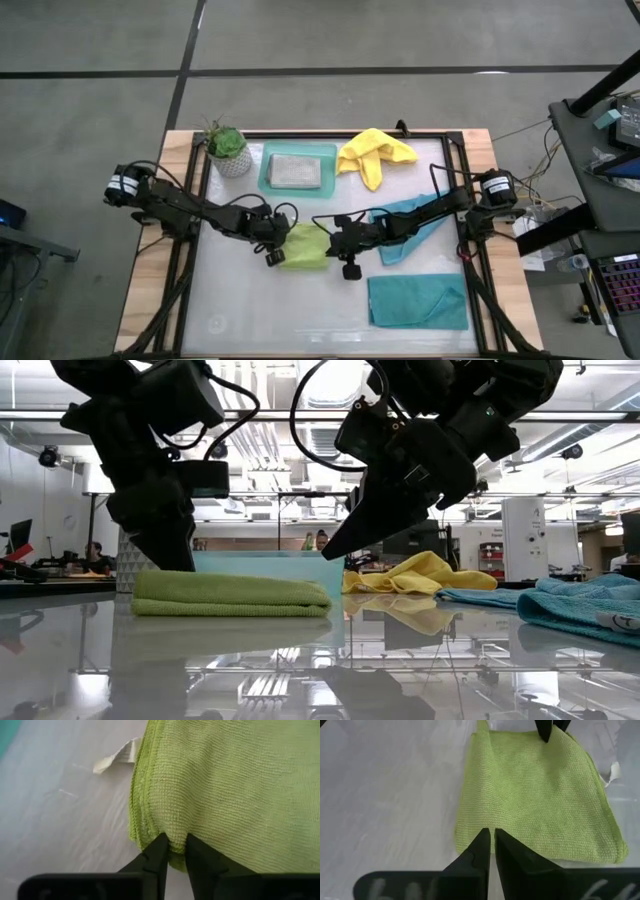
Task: Fold microfiber towels
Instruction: Fold the green microfiber towel
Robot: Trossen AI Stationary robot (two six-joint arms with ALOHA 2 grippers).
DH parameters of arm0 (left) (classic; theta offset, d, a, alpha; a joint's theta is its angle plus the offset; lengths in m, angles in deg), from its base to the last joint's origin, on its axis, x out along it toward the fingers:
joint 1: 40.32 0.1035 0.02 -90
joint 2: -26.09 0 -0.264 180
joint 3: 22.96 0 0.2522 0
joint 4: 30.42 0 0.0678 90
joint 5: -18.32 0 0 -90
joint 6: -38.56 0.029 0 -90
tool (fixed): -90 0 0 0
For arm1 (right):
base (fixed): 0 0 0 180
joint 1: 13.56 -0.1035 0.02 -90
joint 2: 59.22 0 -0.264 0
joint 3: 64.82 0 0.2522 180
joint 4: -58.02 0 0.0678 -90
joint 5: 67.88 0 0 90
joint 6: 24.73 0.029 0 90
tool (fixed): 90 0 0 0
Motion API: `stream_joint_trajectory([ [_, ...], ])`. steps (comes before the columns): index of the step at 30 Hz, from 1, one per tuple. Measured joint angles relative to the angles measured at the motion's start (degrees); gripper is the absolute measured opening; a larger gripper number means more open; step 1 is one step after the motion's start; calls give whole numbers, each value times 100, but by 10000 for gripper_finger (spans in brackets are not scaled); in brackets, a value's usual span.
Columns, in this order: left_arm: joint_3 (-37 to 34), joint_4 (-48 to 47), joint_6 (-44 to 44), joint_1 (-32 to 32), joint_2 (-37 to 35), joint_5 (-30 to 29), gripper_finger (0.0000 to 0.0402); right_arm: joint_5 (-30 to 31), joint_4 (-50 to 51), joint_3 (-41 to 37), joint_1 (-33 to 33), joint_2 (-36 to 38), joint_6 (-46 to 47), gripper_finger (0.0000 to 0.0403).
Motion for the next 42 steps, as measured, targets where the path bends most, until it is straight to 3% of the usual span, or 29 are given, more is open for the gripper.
stream_joint_trajectory([
  [5,0,8,-8,13,-6,120,71,5,-55,0,0,0,-1,18],
  [14,0,-174,610,50,-359,142,186,8,-99,0,0,0,0,18],
  [18,2,-160,933,151,-635,138,198,31,-97,0,0,0,-1,18],
  [21,-10,-151,1063,268,-734,137,185,99,-97,0,0,0,-10,18],
  [30,-228,69,730,389,-519,266,92,104,-97,-9,0,0,-14,18],
  [42,-293,401,757,387,-397,473,13,106,-97,-17,0,0,-10,18],
])
